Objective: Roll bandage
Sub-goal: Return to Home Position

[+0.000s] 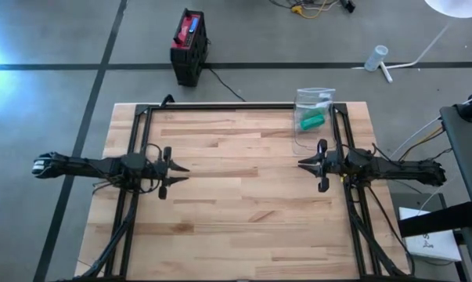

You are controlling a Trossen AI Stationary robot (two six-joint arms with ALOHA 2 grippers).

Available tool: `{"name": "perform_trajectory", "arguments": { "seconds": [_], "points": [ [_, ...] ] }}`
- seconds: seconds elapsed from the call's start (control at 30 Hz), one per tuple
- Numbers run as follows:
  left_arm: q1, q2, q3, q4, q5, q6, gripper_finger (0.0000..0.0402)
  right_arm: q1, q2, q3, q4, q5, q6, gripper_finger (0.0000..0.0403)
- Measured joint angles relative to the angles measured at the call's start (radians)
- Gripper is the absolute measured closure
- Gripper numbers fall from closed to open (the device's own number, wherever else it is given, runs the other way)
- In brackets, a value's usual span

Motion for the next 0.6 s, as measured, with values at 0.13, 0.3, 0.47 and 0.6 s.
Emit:
{"name": "perform_trajectory", "arguments": {
  "seconds": [0.13,0.3,0.47,0.6],
  "points": [
    [0.0,0.022,0.0,0.001,0.0,0.0,0.0285,0.0,0.0,0.0,-0.001,0.0,0.0,0.0341],
    [0.0,0.047,0.0,0.001,0.002,0.0,0.0285,0.0,0.0,0.0,-0.002,0.0,0.0,0.0332],
    [0.0,0.069,0.0,0.001,0.005,0.0,0.0285,0.0,0.0,0.0,-0.002,0.001,0.0,0.033],
    [0.0,0.085,0.0,0.0,0.005,0.0,0.0285,0.0,0.0,0.0,-0.002,0.001,0.0,0.0338]
  ]
}}
